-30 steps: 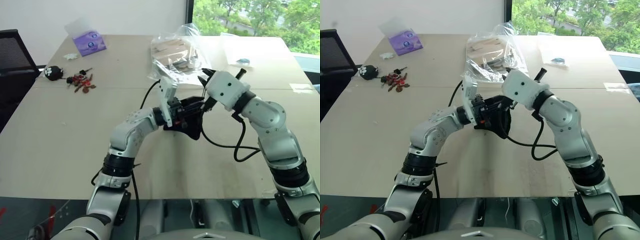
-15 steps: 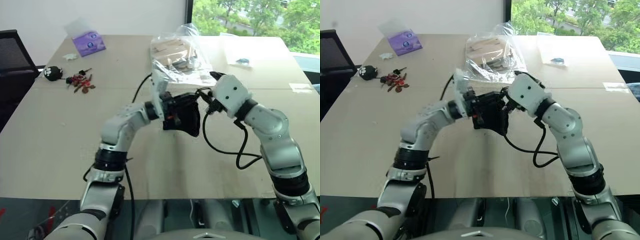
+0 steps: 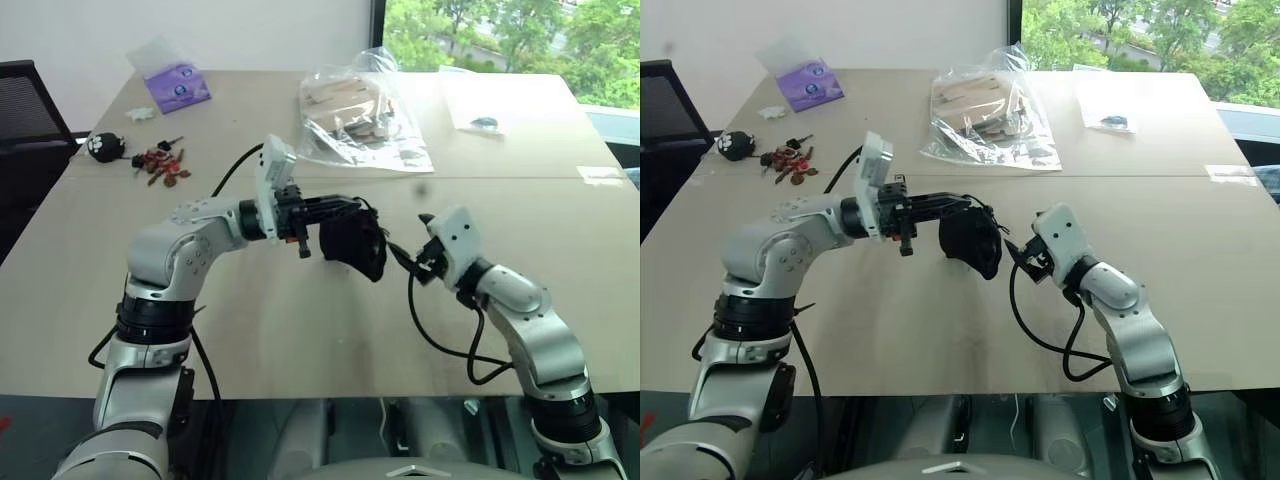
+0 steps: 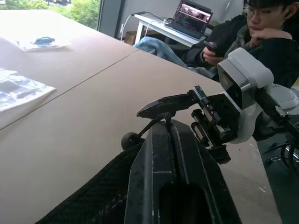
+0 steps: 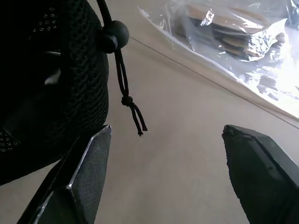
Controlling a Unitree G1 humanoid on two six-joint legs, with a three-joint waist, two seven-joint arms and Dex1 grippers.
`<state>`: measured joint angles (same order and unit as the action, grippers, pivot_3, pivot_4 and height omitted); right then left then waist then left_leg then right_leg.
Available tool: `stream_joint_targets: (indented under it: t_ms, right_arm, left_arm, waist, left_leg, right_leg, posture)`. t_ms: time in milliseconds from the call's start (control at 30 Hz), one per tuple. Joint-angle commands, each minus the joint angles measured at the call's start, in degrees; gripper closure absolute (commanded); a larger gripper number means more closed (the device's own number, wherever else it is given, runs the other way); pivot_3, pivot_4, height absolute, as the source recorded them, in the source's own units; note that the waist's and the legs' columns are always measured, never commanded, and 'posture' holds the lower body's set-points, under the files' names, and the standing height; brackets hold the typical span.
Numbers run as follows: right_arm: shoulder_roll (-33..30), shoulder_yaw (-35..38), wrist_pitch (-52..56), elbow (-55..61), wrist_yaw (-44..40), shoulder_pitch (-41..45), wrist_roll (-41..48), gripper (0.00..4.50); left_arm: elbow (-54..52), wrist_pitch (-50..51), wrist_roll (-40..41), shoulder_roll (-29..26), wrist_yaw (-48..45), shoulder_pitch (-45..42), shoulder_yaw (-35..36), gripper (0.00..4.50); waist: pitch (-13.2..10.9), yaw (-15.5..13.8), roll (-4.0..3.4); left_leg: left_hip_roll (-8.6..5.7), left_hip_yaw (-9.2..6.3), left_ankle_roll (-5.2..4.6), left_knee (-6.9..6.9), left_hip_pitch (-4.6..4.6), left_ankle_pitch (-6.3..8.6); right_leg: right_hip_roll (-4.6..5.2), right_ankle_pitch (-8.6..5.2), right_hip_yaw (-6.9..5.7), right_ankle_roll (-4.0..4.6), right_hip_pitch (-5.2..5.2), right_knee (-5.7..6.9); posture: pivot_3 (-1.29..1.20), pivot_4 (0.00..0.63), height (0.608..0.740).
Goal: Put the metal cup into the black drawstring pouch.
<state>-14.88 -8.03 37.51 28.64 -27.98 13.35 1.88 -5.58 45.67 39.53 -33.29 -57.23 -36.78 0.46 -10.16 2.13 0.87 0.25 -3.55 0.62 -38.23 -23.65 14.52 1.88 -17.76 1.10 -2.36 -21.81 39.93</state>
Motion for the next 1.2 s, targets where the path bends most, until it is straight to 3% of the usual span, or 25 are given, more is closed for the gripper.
stream_joint_targets:
  t_ms: [33,300,1033,1200]
  right_arm:
    - [0.5,-0.5,-1.9,0.1,0.3,0.8,1.5,0.64]
    - [-0.4,-4.8,-6.2,-3.4,-5.1,3.6,4.7,0.64]
    - [4.6,-5.5,-16.1,-20.8,-5.1,11.5,5.0,0.64]
    - [4.5,-7.1,-16.8,-21.9,-8.4,11.5,6.0,2.73]
  left_arm:
    - [-2.2,0.2,1.1,-1.5,-1.0,0.5,1.5,4.50]
    - [-1.2,0.2,1.0,-3.4,-1.5,0.5,1.7,4.50]
    - [-3.6,2.2,3.1,-5.1,-4.1,-0.2,1.5,4.50]
    - [-5.7,3.2,4.6,-6.4,-4.5,1.0,2.4,4.50]
  waist:
    - [0.0,0.0,0.00]
    - [0.0,0.1,0.00]
    - [0.0,0.2,-0.01]
    - [0.0,0.2,-0.01]
  left_leg:
    - [0.00,-0.01,0.00,0.00,0.00,0.00]
    - [0.01,-0.01,0.00,0.00,0.00,0.00]
    - [0.00,0.00,0.00,0.00,0.00,0.00]
    - [0.01,-0.01,0.00,0.00,-0.01,0.00]
  right_leg:
    - [0.00,0.00,-0.01,0.00,0.00,-0.01]
    - [-0.01,0.00,-0.01,0.00,0.00,-0.01]
    - [-0.01,0.00,-0.01,0.00,-0.01,0.00]
    - [-0.01,0.00,-0.01,0.00,-0.01,-0.01]
  posture:
    - [0.00,0.150,0.740]
    - [0.00,0.150,0.740]
    - [0.00,0.150,0.740]
    - [0.00,0.150,0.740]
